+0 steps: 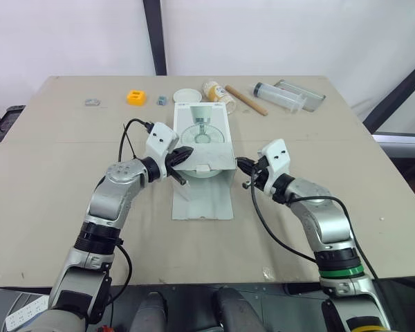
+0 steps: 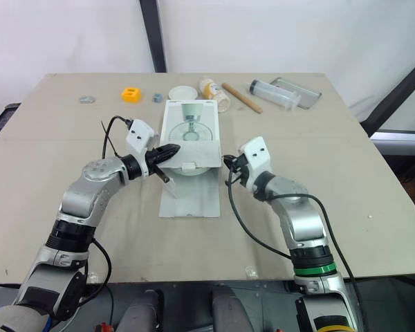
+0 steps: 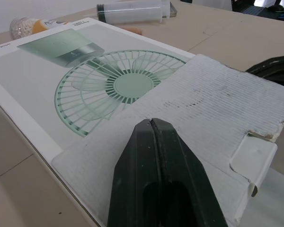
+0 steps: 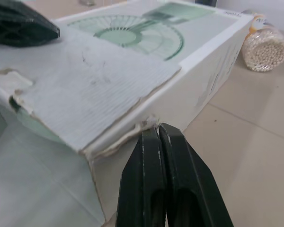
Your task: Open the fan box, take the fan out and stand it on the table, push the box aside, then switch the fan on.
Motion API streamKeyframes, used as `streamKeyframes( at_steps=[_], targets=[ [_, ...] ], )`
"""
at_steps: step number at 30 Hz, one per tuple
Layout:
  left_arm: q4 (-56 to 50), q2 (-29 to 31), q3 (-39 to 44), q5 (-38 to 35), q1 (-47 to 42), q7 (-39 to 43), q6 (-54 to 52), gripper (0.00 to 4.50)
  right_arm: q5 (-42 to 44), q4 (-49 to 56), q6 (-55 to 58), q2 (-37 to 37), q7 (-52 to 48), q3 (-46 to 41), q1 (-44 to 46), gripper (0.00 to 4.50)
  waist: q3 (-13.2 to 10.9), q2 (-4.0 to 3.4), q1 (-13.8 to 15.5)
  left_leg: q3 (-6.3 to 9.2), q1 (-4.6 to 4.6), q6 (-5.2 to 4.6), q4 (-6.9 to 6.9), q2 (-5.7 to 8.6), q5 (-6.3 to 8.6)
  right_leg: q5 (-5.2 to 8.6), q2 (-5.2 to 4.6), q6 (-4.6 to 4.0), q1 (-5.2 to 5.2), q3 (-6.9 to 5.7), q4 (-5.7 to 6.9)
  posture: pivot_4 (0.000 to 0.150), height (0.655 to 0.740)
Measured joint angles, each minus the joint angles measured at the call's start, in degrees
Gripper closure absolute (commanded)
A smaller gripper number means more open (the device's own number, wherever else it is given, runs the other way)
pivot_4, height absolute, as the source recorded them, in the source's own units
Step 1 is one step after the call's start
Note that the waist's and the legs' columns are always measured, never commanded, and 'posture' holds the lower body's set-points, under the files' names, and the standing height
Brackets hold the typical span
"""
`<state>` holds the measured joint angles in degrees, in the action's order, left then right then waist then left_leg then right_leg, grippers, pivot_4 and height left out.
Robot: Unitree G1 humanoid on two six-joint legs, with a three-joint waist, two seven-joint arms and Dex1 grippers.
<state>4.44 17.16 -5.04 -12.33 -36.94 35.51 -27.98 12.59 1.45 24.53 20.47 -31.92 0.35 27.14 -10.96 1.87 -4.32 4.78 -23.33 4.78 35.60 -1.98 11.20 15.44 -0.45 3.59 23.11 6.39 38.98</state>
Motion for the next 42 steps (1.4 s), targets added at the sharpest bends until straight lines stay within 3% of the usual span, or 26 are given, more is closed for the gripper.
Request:
streamKeyframes(
  at_steps=[18,29,42],
  targets=[
    [-0.1,0.0,0.0,0.0,0.0,-0.1,0.0,4.5,2.1,-2.3,-2.2,-0.4,0.4,-2.5,5.3,4.46,0.0,-0.01,0.0,0.0,-0.01,0.0,0.0,0.0,0.0,-0.03,0.0,-0.06,0.0,0.0,0.0,0.15,0.74],
    [-1.2,0.2,0.0,-0.1,0.4,-0.1,-1.2,4.5,2.6,0.2,0.5,-0.6,-5.0,4.5,3.9,4.46,0.0,-0.01,0.0,0.0,-0.01,0.0,0.0,0.0,0.0,-0.03,-0.01,-0.06,0.0,-0.01,0.0,0.15,0.74],
    [-3.9,0.3,1.0,-3.7,1.9,3.1,-1.2,4.5,0.6,0.1,0.6,-0.3,-5.5,4.5,4.0,4.46,0.0,0.0,0.0,0.0,0.0,0.0,0.0,0.0,0.0,-0.03,0.0,-0.05,0.0,-0.01,0.0,0.15,0.74]
  ],
)
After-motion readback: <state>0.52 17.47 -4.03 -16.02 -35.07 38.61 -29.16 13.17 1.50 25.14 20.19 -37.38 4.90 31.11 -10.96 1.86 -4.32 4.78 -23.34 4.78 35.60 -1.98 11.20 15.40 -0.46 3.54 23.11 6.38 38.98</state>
